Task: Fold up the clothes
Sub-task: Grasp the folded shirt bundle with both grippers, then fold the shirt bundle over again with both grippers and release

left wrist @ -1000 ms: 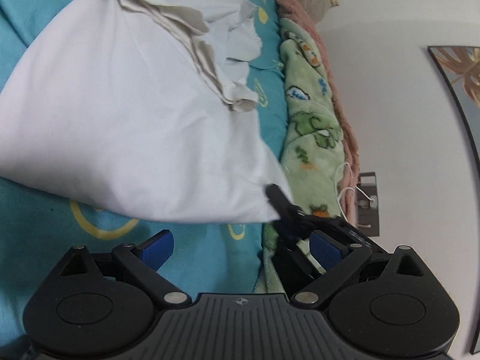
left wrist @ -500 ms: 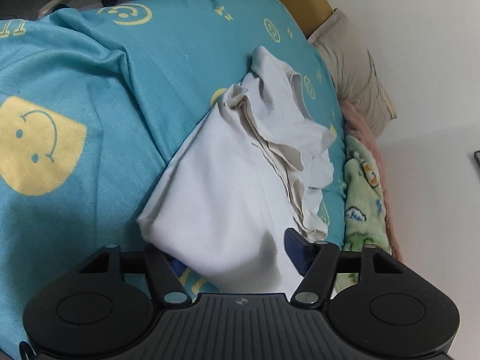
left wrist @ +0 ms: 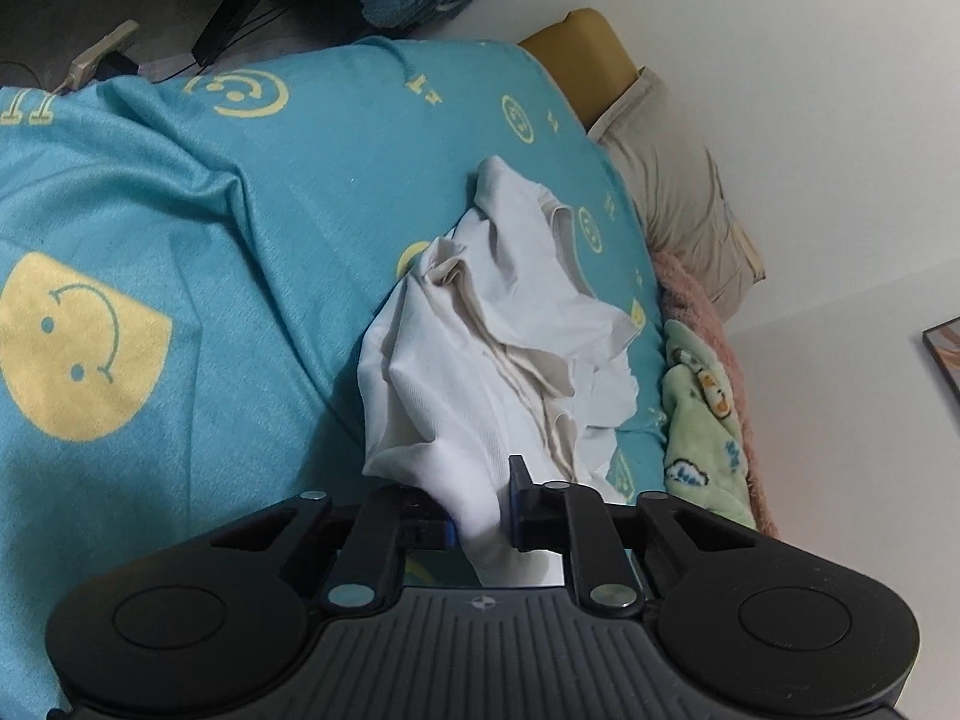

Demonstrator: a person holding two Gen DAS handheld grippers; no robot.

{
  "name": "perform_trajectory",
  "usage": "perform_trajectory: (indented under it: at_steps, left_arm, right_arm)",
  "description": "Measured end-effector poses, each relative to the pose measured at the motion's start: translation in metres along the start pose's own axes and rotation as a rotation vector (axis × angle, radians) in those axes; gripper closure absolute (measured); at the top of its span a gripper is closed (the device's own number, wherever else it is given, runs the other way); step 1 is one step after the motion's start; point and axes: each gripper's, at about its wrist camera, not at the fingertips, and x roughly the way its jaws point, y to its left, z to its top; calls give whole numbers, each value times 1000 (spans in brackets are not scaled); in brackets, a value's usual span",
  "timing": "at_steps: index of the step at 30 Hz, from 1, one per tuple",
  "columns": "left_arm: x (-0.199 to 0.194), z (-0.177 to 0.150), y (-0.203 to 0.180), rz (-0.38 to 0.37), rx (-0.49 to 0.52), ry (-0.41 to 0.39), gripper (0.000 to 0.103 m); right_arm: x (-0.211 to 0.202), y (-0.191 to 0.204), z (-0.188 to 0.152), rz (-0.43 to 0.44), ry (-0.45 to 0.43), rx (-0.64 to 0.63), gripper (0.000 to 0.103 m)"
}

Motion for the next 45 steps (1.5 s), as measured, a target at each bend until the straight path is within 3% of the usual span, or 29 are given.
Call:
perform_trajectory:
  at_steps: [7, 18, 24, 32, 37, 45]
  left_arm:
    - [-31, -5, -20, 33, 174, -55, 95]
    - [-117, -12, -46, 80, 165, -43, 96]
    - [-180, -36, -61, 56, 198, -47, 96]
    - [-236, -61, -52, 55, 190, -33, 96]
    - [-236, -56, -53, 62, 166, -34, 96]
    - [-178, -21, -69, 96, 147, -21, 95]
  right_arm:
    - [-19, 13, -7, 13, -14, -37, 97]
    - [-91, 46, -31, 44, -15, -137, 97]
    - [-146, 52, -49, 67, -41, -177, 97]
    - [-205, 50, -80, 76, -61, -197, 97]
    - [-201, 56, -77, 79, -53, -184, 97]
    - [-144, 73, -38, 71, -10, -142, 97]
